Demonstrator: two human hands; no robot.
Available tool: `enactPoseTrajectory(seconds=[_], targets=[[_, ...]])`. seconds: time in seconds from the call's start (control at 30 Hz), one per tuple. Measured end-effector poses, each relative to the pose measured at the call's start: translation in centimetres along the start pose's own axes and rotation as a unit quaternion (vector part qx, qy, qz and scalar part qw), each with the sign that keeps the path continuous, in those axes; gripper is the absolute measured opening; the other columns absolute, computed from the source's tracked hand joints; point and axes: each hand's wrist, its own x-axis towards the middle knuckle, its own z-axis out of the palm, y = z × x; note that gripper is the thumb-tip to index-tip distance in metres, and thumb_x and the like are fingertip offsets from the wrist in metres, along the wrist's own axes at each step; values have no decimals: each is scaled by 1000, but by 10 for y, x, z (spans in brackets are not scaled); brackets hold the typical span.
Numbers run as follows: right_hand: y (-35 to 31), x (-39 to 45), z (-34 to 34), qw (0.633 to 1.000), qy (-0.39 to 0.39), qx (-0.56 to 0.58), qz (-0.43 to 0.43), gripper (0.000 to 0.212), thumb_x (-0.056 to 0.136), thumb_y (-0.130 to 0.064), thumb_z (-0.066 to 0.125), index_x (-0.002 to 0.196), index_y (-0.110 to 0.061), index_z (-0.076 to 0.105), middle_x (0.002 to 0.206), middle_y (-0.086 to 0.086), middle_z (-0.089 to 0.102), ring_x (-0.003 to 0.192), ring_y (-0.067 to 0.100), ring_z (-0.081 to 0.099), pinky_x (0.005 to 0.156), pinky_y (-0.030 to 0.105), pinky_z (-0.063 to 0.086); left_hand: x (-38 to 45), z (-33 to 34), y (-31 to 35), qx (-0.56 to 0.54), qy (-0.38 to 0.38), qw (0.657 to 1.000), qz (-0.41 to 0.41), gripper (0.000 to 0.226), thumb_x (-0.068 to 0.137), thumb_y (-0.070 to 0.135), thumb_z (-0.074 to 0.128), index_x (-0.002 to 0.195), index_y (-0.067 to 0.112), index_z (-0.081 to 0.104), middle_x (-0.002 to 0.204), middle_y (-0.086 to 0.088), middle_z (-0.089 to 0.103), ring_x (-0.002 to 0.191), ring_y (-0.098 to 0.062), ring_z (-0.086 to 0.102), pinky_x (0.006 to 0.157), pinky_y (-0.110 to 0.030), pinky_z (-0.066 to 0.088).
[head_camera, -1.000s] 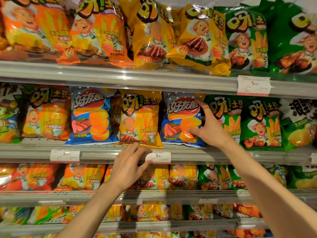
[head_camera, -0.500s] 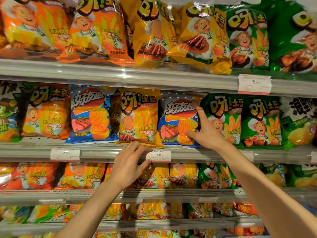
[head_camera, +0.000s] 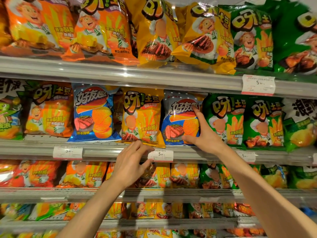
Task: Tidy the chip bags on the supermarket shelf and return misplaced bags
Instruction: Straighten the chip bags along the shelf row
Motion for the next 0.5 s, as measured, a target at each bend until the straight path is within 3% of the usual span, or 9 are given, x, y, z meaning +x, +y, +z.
enactPoseTrajectory(seconds=[0.07,0.17,0.33,0.5], targets=[[0,-1,3,1000,-1,0,2,112,82,-27,85,161,-32,5,148,4,45,122,18,58,94,19,51,-1,0,0,-4,2,1000,0,37,82,33,80,115,26,66,95,9,57,87,-11,58,64,-19,38],[1,-3,6,1000,16,-11,8,117,75,-46,84,160,-37,4,152,3,39,129,20,53,106,39,49,-1,-1,0,-7,2,1000,1,37,81,32,81,115,26,67,95,9,56,87,-11,59,63,-20,38],[-9,-21,19,993,106,-56,-16,106,87,-36,79,162,-31,4,159,1,28,143,14,34,107,29,37,-3,0,-1,-19,2,1000,2,37,84,35,77,117,25,66,96,9,55,89,-14,58,67,-24,42],[-5,-58,47,982,153,-113,-10,89,98,-49,60,162,-37,0,172,-6,5,158,13,4,126,49,19,-16,-1,8,-48,0,999,-11,44,92,52,54,124,23,65,106,7,53,101,-14,53,82,-30,46]])
